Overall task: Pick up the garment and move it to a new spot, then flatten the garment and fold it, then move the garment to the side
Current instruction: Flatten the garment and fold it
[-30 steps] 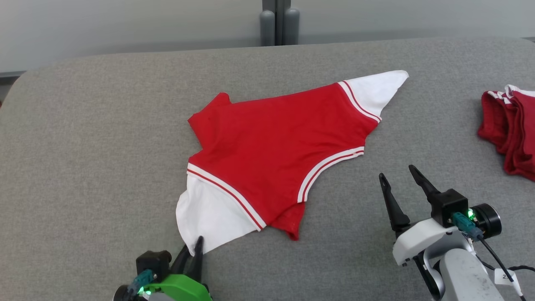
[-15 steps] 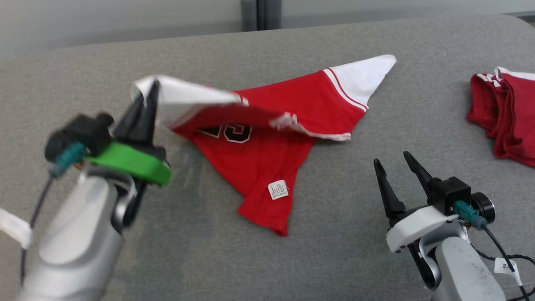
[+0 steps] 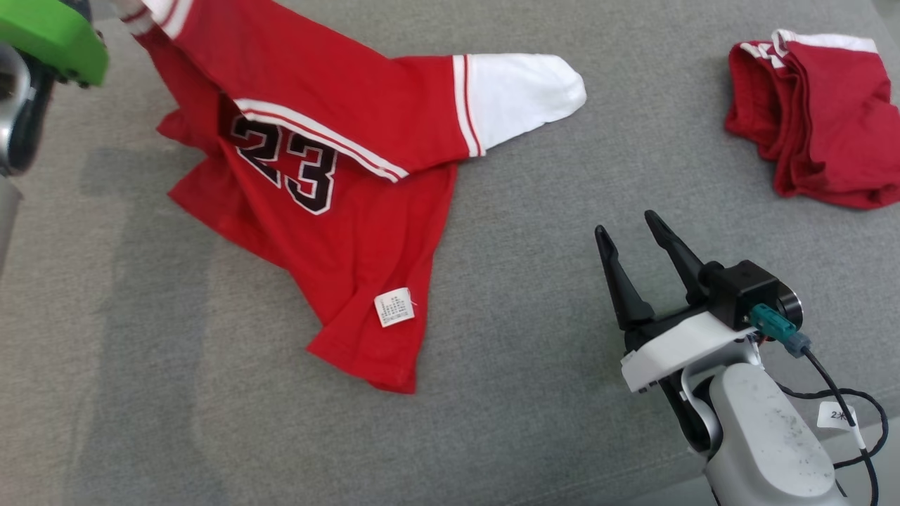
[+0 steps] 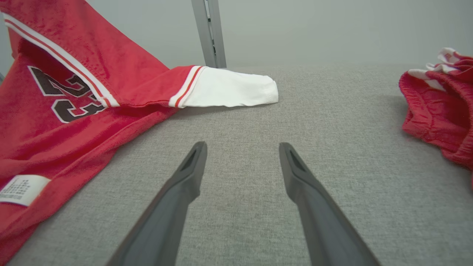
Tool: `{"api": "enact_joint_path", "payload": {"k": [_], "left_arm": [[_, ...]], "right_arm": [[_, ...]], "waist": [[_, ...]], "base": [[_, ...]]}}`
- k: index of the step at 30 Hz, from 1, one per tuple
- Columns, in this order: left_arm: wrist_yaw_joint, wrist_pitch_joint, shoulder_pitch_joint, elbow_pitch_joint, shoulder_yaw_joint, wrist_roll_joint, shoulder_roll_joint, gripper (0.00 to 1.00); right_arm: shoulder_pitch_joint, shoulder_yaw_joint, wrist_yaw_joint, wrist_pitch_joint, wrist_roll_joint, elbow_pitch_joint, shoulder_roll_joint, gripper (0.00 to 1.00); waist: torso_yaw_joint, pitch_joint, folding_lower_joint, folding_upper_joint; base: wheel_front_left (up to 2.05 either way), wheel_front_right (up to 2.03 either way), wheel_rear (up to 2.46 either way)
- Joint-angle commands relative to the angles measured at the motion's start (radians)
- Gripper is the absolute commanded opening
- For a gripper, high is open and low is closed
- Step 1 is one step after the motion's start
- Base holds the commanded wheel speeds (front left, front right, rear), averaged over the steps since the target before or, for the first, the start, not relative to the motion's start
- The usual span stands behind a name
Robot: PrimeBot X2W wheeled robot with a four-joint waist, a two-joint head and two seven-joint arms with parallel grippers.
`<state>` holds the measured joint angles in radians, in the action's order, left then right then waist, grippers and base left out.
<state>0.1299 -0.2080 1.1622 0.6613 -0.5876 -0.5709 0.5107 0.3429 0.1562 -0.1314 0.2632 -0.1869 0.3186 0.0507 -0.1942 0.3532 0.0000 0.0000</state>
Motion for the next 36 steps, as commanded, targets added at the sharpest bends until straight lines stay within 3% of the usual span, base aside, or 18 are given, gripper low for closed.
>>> {"api": "enact_joint_path", "payload": {"k": [1, 2, 3, 10, 15, 24, 30, 36], "left_arm": [[0.001, -0.016, 0.032, 0.031, 0.010, -0.004, 0.012, 0.00], [-0.003, -0.025, 0.044, 0.059, 0.018, -0.003, 0.008, 0.38], [-0.006, -0.033, 0.051, 0.080, 0.023, -0.005, 0.003, 1.00], [-0.027, -0.058, 0.012, 0.182, 0.075, -0.027, -0.043, 1.00], [-0.033, -0.057, -0.077, 0.138, 0.129, -0.012, -0.091, 1.00], [-0.022, -0.057, -0.332, 0.039, 0.210, 0.014, -0.253, 1.00], [-0.010, -0.056, -0.515, 0.007, 0.196, 0.061, -0.359, 1.00], [0.000, -0.056, -0.661, 0.009, 0.145, 0.072, -0.423, 1.00]], "right_arm": [[0.015, 0.006, 0.002, 0.002, -0.007, -0.006, 0.001, 1.00], [0.018, 0.008, 0.002, 0.002, -0.010, -0.009, 0.001, 1.00], [0.019, 0.009, 0.002, 0.002, -0.012, -0.010, 0.002, 1.00], [0.018, -0.017, 0.002, 0.002, -0.007, 0.002, 0.001, 1.00], [0.022, -0.039, 0.002, 0.002, 0.013, 0.018, 0.002, 1.00], [-0.021, -0.081, 0.002, 0.002, 0.059, 0.052, 0.002, 1.00], [-0.051, -0.103, 0.002, 0.002, 0.076, 0.068, 0.002, 1.00], [-0.075, -0.111, 0.002, 0.002, 0.085, 0.074, 0.002, 1.00]], "waist": [[-0.081, 0.081, 0.0000, 0.0000], [-0.086, 0.087, 0.0000, 0.0000], [-0.089, 0.089, 0.0000, 0.0000], [-0.062, 0.079, 0.0000, 0.0000], [-0.013, 0.046, 0.0000, 0.0000], [0.078, -0.050, 0.0000, 0.0000], [0.106, -0.104, 0.0000, 0.0000], [0.116, -0.138, 0.0000, 0.0000]], "base": [[0.00, 0.00, 0.00], [0.00, 0.00, 0.00], [0.00, 0.00, 0.00], [0.00, 0.00, 0.00], [0.00, 0.00, 0.00], [0.00, 0.00, 0.00], [0.00, 0.00, 0.00], [0.00, 0.00, 0.00]]}}
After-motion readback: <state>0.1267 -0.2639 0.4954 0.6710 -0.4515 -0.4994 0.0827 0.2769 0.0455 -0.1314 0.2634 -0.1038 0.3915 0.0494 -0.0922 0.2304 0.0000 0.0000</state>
